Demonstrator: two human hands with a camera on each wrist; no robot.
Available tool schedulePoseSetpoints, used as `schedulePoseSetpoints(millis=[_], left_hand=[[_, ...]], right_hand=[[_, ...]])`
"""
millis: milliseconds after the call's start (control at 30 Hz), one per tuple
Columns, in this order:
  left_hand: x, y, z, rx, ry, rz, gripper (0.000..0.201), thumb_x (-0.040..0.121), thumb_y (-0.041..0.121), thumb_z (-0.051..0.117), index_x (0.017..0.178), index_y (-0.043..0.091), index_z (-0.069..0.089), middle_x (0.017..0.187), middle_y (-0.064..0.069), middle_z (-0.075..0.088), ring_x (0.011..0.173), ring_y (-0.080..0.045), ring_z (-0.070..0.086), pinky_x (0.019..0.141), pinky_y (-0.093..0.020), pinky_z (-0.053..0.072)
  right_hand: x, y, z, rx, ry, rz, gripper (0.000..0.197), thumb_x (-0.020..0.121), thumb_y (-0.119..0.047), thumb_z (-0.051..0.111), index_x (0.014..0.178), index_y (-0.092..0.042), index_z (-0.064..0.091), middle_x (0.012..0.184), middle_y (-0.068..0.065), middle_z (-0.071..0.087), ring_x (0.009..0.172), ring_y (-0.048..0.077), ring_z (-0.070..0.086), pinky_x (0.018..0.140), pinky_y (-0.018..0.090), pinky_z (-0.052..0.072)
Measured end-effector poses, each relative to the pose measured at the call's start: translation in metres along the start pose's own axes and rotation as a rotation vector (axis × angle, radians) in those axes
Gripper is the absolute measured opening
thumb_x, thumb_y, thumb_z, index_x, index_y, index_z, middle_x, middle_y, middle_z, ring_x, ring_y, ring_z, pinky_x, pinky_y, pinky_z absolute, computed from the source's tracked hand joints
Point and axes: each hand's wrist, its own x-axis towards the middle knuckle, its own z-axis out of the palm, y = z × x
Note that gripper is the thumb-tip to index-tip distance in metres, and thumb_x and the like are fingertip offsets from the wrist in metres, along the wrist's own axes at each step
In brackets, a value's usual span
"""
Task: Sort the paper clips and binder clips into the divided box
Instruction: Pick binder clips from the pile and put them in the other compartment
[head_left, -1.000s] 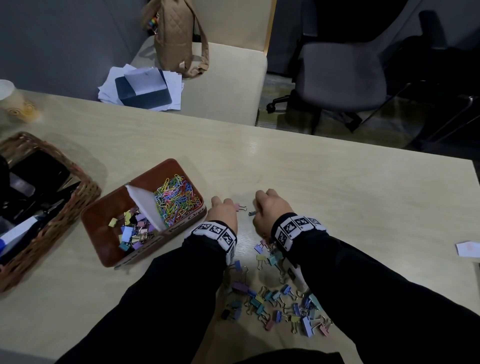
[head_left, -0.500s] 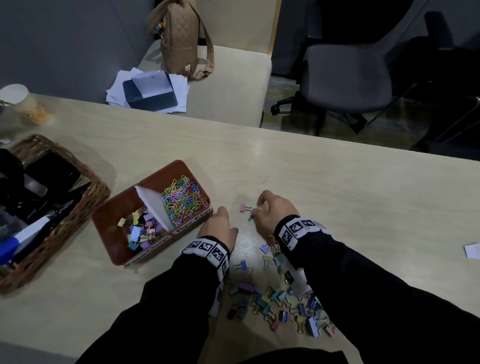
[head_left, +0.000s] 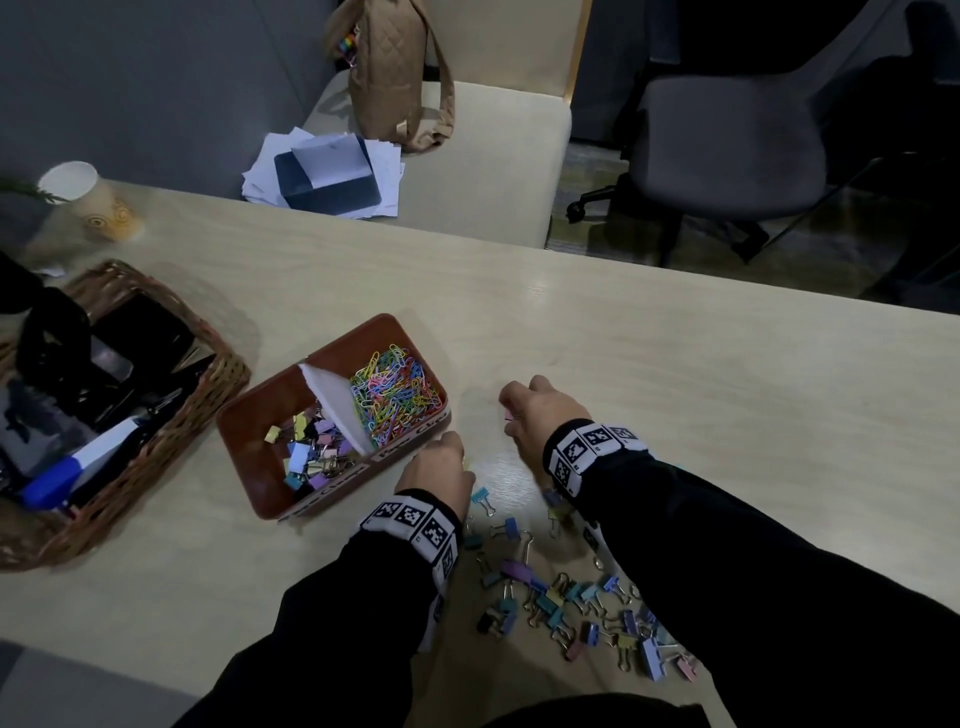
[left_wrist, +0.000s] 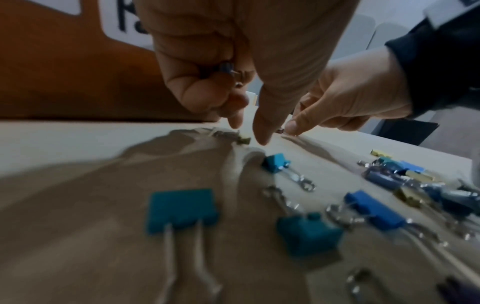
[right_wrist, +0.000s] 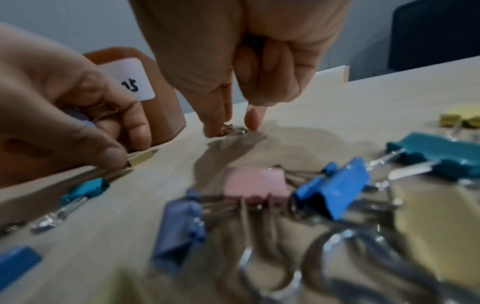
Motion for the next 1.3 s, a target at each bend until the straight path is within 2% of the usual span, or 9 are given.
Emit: schedulePoseSetpoints(millis=[200, 367, 567, 667, 800, 967, 1067, 1167, 1300], left_hand=[[0.003, -0.003, -0.001, 0.030, -0.031, 0.015, 0.026, 0.084, 0.024, 0.059, 0.104, 0.009, 0.050, 0.105, -0.014, 0.063, 0.098, -0.032, 0.061, 0.076, -0.031, 0.045], [-0.004, -0.004, 0.005, -0.020, -0.024, -0.012, 0.031, 0.083, 0.029, 0.056, 0.105, 0.009, 0.045, 0.105, -0.014, 0.059, 0.098, -0.033, 0.059, 0.074, -0.031, 0.041], [-0.022, -0.024, -0.005, -0.224, 0.043, -0.005, 0.010, 0.088, 0.020, 0.048, 0.094, 0.011, 0.046, 0.094, -0.017, 0.064, 0.092, -0.034, 0.060, 0.075, -0.034, 0.045], [-0.046, -0.037, -0.014, -0.338, 0.148, 0.017, 0.007, 0.090, 0.018, 0.045, 0.093, 0.012, 0.046, 0.082, -0.016, 0.062, 0.082, -0.035, 0.060, 0.067, -0.035, 0.042], [-0.074, -0.052, -0.035, -0.501, 0.367, 0.039, 0.018, 0.082, 0.030, 0.033, 0.086, 0.017, 0.045, 0.070, -0.006, 0.055, 0.067, -0.026, 0.051, 0.061, -0.030, 0.031], [-0.071, -0.085, -0.074, -0.522, 0.626, -0.090, 0.008, 0.089, 0.014, 0.044, 0.088, 0.012, 0.051, 0.072, -0.009, 0.055, 0.068, -0.026, 0.050, 0.063, -0.028, 0.032], [-0.058, -0.105, -0.086, -0.405, 0.553, -0.197, 0.009, 0.092, 0.011, 0.047, 0.097, 0.010, 0.054, 0.078, -0.010, 0.056, 0.078, -0.030, 0.056, 0.065, -0.028, 0.033], [-0.053, -0.116, -0.086, -0.386, 0.469, -0.217, 0.018, 0.090, 0.016, 0.054, 0.107, 0.012, 0.060, 0.092, -0.009, 0.065, 0.086, -0.026, 0.059, 0.071, -0.024, 0.037], [-0.070, -0.121, -0.078, -0.434, 0.589, -0.131, 0.021, 0.084, 0.012, 0.060, 0.104, 0.014, 0.065, 0.100, -0.005, 0.065, 0.083, -0.022, 0.060, 0.078, -0.024, 0.044]], right_hand=[[0.001, -0.008, -0.003, -0.025, -0.020, 0.050, 0.018, 0.090, -0.015, 0.050, 0.107, -0.012, 0.045, 0.110, 0.010, 0.050, 0.095, 0.030, 0.057, 0.078, 0.036, 0.049], [-0.016, -0.010, 0.000, 0.040, -0.103, 0.082, 0.019, 0.082, -0.006, 0.043, 0.094, -0.020, 0.037, 0.081, 0.008, 0.058, 0.074, 0.030, 0.059, 0.065, 0.036, 0.052], [-0.035, -0.035, 0.018, -0.085, -0.218, -0.022, 0.017, 0.094, -0.024, 0.047, 0.107, -0.014, 0.045, 0.103, 0.014, 0.064, 0.092, 0.032, 0.061, 0.070, 0.035, 0.045], [-0.034, -0.044, 0.026, -0.213, -0.242, -0.025, 0.045, 0.090, -0.046, 0.055, 0.113, -0.009, 0.047, 0.107, 0.013, 0.064, 0.099, 0.032, 0.061, 0.072, 0.035, 0.044], [-0.034, -0.048, 0.034, -0.290, -0.241, -0.043, 0.032, 0.090, -0.026, 0.055, 0.114, -0.006, 0.051, 0.111, 0.013, 0.064, 0.097, 0.031, 0.062, 0.072, 0.035, 0.047], [-0.043, -0.057, 0.035, -0.244, -0.222, 0.006, 0.035, 0.083, -0.042, 0.047, 0.104, -0.015, 0.057, 0.105, 0.008, 0.062, 0.093, 0.029, 0.059, 0.072, 0.031, 0.045], [-0.048, -0.070, 0.029, 0.007, -0.201, -0.023, 0.026, 0.091, -0.034, 0.037, 0.082, -0.015, 0.054, 0.095, 0.009, 0.062, 0.089, 0.026, 0.059, 0.074, 0.028, 0.044], [-0.049, -0.091, 0.015, 0.573, -0.210, 0.080, 0.028, 0.085, -0.011, 0.039, 0.058, -0.014, 0.045, 0.057, 0.004, 0.057, 0.047, 0.017, 0.042, 0.046, 0.021, 0.032], [-0.045, -0.122, -0.005, 0.962, -0.342, 0.172, 0.024, 0.082, -0.008, 0.035, 0.059, -0.012, 0.042, 0.060, 0.013, 0.059, 0.037, 0.014, 0.024, 0.042, 0.010, 0.016]])
